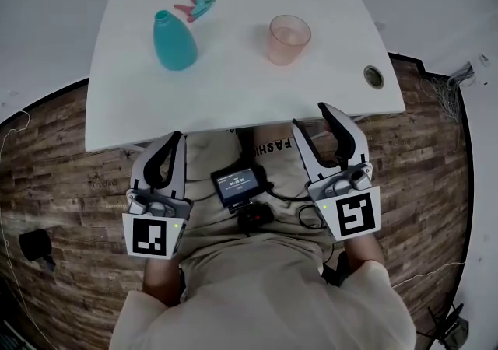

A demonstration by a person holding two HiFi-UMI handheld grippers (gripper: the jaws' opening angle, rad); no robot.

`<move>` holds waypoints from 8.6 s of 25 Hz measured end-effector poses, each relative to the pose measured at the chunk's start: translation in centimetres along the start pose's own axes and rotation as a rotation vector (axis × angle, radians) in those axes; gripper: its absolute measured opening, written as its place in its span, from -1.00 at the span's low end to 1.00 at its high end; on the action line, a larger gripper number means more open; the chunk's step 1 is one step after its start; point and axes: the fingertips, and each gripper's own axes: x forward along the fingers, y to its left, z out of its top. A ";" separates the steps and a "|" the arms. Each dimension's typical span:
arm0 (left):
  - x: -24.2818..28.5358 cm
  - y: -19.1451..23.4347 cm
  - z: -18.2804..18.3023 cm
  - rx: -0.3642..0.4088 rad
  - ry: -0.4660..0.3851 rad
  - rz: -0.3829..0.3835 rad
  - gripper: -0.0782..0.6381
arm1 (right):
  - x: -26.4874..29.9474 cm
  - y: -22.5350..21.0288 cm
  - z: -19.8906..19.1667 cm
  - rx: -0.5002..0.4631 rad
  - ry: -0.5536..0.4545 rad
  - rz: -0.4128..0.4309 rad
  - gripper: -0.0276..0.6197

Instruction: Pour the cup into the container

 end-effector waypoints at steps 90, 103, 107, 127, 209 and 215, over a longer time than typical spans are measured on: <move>1.8 0.2 2.7 0.062 0.040 -0.140 -0.75 | 1.7 -0.5 0.6 0.068 0.030 0.007 -0.35; 1.9 0.3 2.3 0.068 0.050 -0.136 -0.75 | 1.7 -0.7 0.4 0.066 0.034 0.006 -0.35; 2.0 0.3 2.2 0.068 0.049 -0.135 -0.75 | 1.6 -0.5 0.2 0.066 0.036 0.009 -0.35; 2.1 0.4 1.7 0.072 0.058 -0.141 -0.75 | 1.9 -0.2 -0.3 0.068 0.048 0.021 -0.35; 2.1 0.0 2.2 0.066 0.050 -0.144 -0.75 | 2.1 0.9 -0.6 0.066 0.062 0.046 -0.35; 2.1 0.1 2.1 0.070 0.048 -0.142 -0.75 | 2.1 1.1 -0.8 0.063 0.064 0.051 -0.35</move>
